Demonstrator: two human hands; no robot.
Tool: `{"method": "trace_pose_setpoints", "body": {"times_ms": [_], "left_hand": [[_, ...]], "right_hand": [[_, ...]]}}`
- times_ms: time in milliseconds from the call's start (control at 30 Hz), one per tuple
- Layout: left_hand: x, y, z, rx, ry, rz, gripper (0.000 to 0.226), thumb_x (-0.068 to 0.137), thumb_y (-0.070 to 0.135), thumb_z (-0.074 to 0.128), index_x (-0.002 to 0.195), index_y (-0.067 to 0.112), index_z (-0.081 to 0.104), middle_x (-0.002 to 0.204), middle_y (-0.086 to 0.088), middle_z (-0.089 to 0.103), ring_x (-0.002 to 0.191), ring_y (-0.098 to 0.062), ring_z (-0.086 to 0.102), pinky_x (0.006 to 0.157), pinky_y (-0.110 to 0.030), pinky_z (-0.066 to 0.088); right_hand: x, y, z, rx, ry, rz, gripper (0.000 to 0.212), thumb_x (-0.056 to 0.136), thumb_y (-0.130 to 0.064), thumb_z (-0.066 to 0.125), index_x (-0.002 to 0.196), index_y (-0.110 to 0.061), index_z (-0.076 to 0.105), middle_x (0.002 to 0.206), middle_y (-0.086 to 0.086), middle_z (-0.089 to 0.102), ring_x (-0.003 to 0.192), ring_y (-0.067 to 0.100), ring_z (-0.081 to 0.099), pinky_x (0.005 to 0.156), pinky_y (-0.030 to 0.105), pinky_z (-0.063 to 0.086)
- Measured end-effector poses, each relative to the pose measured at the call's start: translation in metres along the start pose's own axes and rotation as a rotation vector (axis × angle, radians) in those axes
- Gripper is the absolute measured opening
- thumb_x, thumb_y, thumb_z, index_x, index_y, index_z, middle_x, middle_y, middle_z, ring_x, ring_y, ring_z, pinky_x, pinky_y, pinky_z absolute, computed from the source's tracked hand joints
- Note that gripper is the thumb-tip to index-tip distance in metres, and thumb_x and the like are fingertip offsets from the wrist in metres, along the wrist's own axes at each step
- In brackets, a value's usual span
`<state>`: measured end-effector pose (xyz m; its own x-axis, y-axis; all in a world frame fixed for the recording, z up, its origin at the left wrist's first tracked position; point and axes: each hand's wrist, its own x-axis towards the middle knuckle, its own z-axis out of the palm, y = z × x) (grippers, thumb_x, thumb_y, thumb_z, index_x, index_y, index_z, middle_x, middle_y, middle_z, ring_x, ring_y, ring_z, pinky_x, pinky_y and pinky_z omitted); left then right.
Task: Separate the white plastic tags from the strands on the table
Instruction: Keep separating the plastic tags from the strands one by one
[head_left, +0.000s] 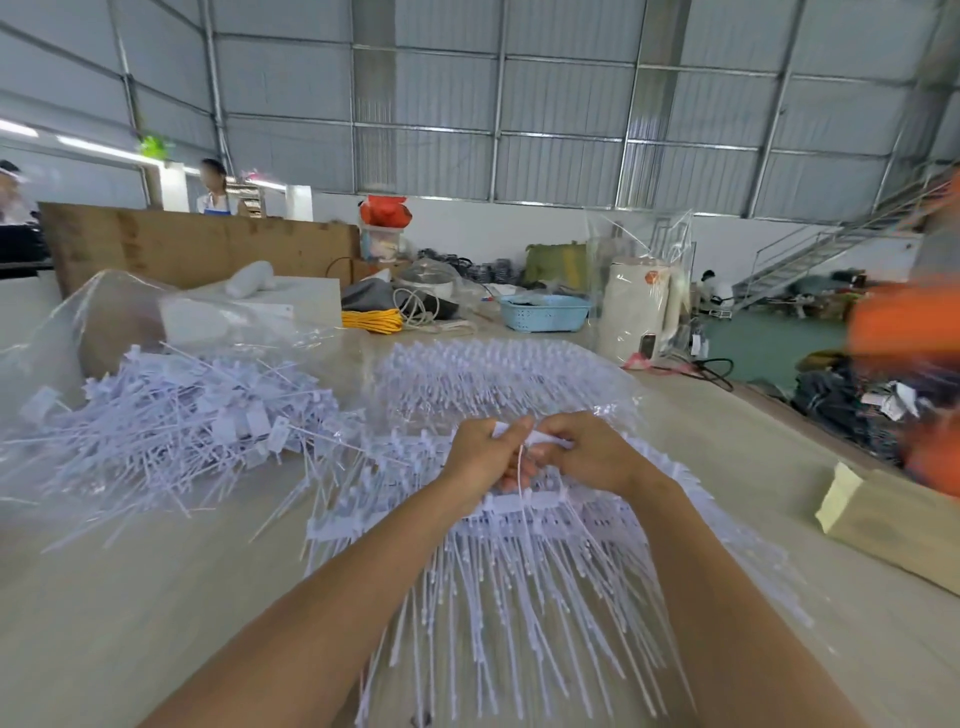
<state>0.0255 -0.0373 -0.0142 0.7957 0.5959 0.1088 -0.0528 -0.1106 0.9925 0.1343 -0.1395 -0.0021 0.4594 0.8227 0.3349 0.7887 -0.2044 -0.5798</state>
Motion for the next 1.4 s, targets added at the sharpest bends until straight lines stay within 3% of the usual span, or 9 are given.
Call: {"method": "trace_pose_setpoints", "body": {"times_ms": [167, 333, 467, 567, 733, 900, 1067, 1200, 1400], "left_hand": [[-0.001, 0.003, 0.002, -0.023, 0.058, -0.005, 0.037, 0.092, 0.027, 0.062, 0.060, 0.008, 0.058, 0.040, -0.001, 0.055, 0.030, -0.011, 0.043, 0.033, -0.015, 0.029], [0.001, 0.023, -0.002, -0.320, 0.001, -0.175, 0.036, 0.087, 0.013, 0.062, 0.055, 0.012, 0.045, 0.036, 0.003, 0.038, 0.027, -0.008, 0.030, 0.033, -0.011, 0.023], [0.005, 0.046, -0.013, -0.744, -0.135, -0.145, 0.031, 0.094, 0.026, 0.052, 0.067, 0.015, 0.040, 0.038, 0.006, 0.037, 0.028, -0.005, 0.033, 0.030, -0.014, 0.027], [0.008, 0.048, -0.016, -0.903, -0.141, -0.104, 0.016, 0.098, 0.026, 0.045, 0.087, 0.013, 0.044, 0.045, 0.002, 0.048, 0.030, -0.003, 0.038, 0.031, -0.013, 0.032], [0.008, 0.028, -0.004, -0.396, -0.029, -0.139, 0.014, 0.098, 0.011, 0.044, 0.085, 0.009, 0.049, 0.041, -0.001, 0.050, 0.030, -0.007, 0.039, 0.034, -0.012, 0.028], [0.001, 0.017, 0.004, -0.312, -0.170, -0.168, 0.058, 0.091, 0.062, 0.038, 0.074, 0.012, 0.062, 0.050, -0.004, 0.054, 0.037, -0.011, 0.046, 0.038, -0.016, 0.034], [0.004, 0.010, 0.000, -0.178, -0.072, 0.006, 0.028, 0.098, 0.026, 0.050, 0.077, 0.008, 0.055, 0.063, -0.007, 0.051, 0.041, -0.009, 0.042, 0.039, -0.017, 0.031], [0.005, 0.008, -0.002, -0.163, -0.014, 0.011, 0.032, 0.097, 0.029, 0.053, 0.073, 0.007, 0.060, 0.051, -0.002, 0.057, 0.040, -0.009, 0.051, 0.039, -0.017, 0.036], [0.003, 0.008, 0.001, -0.134, -0.031, -0.043, 0.032, 0.095, 0.033, 0.055, 0.078, 0.008, 0.063, 0.056, -0.004, 0.065, 0.043, -0.011, 0.060, 0.040, -0.018, 0.040]], "right_hand": [[-0.001, -0.006, 0.000, 0.002, 0.077, -0.022, 0.005, 0.079, -0.003, 0.067, 0.076, -0.001, 0.069, 0.077, 0.013, 0.068, 0.073, 0.020, 0.062, 0.071, 0.032, 0.046], [-0.003, 0.008, 0.000, -0.317, 0.282, 0.062, 0.029, 0.083, -0.009, 0.062, 0.062, -0.028, 0.058, 0.070, -0.003, 0.057, 0.075, 0.023, 0.052, 0.064, 0.026, 0.034], [-0.004, 0.017, -0.009, 0.075, 0.494, 0.077, 0.006, 0.082, -0.009, 0.067, 0.077, -0.006, 0.068, 0.086, 0.010, 0.064, 0.071, 0.010, 0.055, 0.065, 0.025, 0.039], [-0.006, 0.006, -0.020, 0.309, 0.455, 0.014, 0.010, 0.078, -0.008, 0.072, 0.073, -0.015, 0.068, 0.075, -0.006, 0.063, 0.060, -0.005, 0.052, 0.060, 0.009, 0.040], [-0.007, -0.021, -0.019, 0.503, 0.183, -0.036, 0.018, 0.071, 0.005, 0.075, 0.080, -0.008, 0.069, 0.074, 0.006, 0.064, 0.064, 0.004, 0.059, 0.062, 0.015, 0.051], [-0.007, -0.029, -0.010, 0.462, 0.144, -0.027, 0.016, 0.078, 0.008, 0.068, 0.086, -0.005, 0.066, 0.080, 0.011, 0.064, 0.068, 0.016, 0.061, 0.068, 0.023, 0.052], [-0.007, -0.021, -0.009, 0.432, 0.171, 0.021, 0.011, 0.088, 0.000, 0.060, 0.097, 0.002, 0.066, 0.084, 0.011, 0.062, 0.072, 0.017, 0.059, 0.068, 0.026, 0.054], [-0.008, -0.018, -0.006, 0.381, 0.128, 0.052, 0.010, 0.090, -0.002, 0.058, 0.095, 0.007, 0.062, 0.065, 0.012, 0.054, 0.055, 0.018, 0.052, 0.049, 0.022, 0.050], [-0.004, -0.017, -0.003, 0.317, 0.175, -0.002, 0.002, 0.085, 0.002, 0.063, 0.084, 0.001, 0.065, 0.067, 0.014, 0.058, 0.054, 0.021, 0.052, 0.053, 0.026, 0.047]]}}
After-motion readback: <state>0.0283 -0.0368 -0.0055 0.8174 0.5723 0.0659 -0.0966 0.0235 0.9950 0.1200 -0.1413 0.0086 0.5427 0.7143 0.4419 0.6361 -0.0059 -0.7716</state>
